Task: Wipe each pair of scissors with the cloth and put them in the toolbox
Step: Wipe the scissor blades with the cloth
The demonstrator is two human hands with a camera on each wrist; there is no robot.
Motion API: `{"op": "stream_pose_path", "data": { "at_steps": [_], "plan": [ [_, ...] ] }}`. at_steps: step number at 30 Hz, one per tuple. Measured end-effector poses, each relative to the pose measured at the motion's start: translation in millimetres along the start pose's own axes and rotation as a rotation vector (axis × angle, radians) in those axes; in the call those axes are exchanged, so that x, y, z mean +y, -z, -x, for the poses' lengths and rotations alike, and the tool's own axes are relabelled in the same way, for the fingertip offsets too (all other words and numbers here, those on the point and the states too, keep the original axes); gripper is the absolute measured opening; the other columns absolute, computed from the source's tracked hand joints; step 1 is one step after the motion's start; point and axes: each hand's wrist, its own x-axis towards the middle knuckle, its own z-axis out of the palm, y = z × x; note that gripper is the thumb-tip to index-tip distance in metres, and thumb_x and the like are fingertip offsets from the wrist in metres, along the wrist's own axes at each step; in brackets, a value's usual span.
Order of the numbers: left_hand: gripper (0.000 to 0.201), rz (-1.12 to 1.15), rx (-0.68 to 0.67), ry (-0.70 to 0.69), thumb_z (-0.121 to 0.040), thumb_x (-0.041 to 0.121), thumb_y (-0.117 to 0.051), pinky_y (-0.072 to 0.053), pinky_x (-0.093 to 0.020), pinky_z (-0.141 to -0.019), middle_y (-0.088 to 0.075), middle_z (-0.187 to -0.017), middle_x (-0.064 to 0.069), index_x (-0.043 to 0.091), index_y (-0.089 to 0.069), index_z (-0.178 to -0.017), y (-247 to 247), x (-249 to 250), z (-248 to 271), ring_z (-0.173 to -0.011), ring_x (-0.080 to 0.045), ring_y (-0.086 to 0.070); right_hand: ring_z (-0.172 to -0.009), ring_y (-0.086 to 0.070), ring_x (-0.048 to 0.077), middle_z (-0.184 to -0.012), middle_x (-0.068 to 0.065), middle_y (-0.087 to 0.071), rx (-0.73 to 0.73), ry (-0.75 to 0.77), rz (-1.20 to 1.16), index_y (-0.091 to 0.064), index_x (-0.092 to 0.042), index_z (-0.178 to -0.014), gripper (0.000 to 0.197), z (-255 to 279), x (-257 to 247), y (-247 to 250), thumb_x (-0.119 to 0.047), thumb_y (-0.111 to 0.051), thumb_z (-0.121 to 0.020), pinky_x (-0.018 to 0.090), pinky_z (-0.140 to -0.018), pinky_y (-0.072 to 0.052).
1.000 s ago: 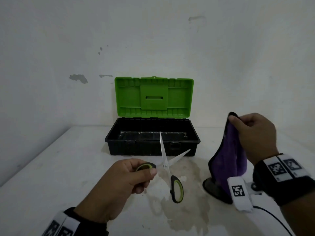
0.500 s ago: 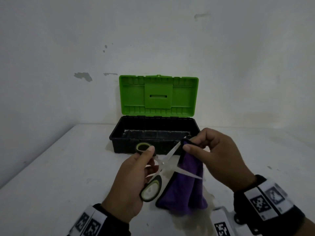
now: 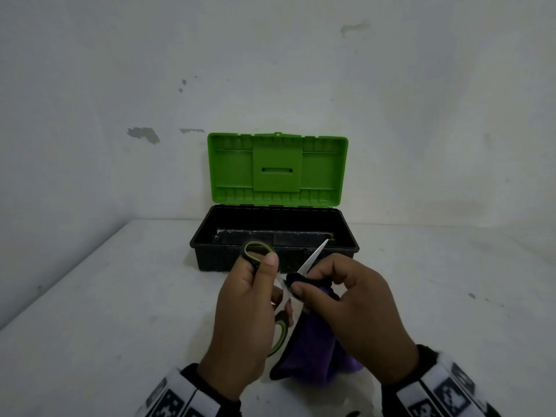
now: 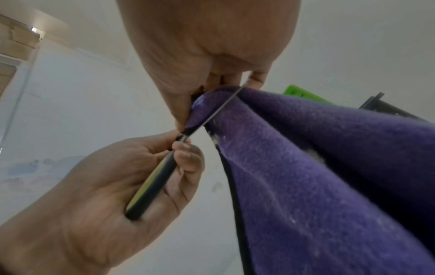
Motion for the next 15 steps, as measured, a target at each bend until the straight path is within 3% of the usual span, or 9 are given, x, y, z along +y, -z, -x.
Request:
{"op": "stream_pose_path", "data": {
  "at_steps": [5,9,15],
  "plan": [
    [0.025,0.018,-0.026,-0.043,-0.099,0.025,-0.050,-0.047,-0.036,-0.047,-0.042,-0.051,-0.003,0.009,-0.056,-0.081,1.6,-2.4,-2.6,-0.045,-0.025,-0.046,-0.070,-0.063,0.004,-0.077,-0.015,-0.068,0.088,-0.050,-0.033,-0.065,-0.028,-0.070,0.019,2.6,0.7,-4.3,-0.026,-0.083,-0.075,0.008,-0.059,-0.044],
    [0.026,0.045,-0.053,-0.035,-0.098,0.023,-0.052,-0.046,-0.034,-0.045,-0.037,-0.058,-0.012,0.006,-0.054,-0.079,0.1,-0.7,-10.6,-0.048,-0.027,-0.043,-0.061,-0.063,0.008,-0.070,-0.011,-0.070,0.260,-0.136,-0.061,-0.065,-0.020,-0.068,0.021,-6.3,8.0,-5.7,-0.024,-0.084,-0.076,0.015,-0.053,-0.047],
    [0.027,0.039,-0.099,-0.054,-0.098,0.022,-0.051,-0.047,-0.034,-0.043,-0.035,-0.056,-0.010,0.005,-0.052,-0.078,0.5,0.1,-18.8,-0.050,-0.029,-0.041,-0.058,-0.063,0.009,-0.064,-0.005,-0.070,0.196,-0.123,-0.116,-0.067,-0.018,-0.067,0.020,-4.4,5.7,-8.3,-0.021,-0.085,-0.075,0.013,-0.052,-0.047]
  ]
}}
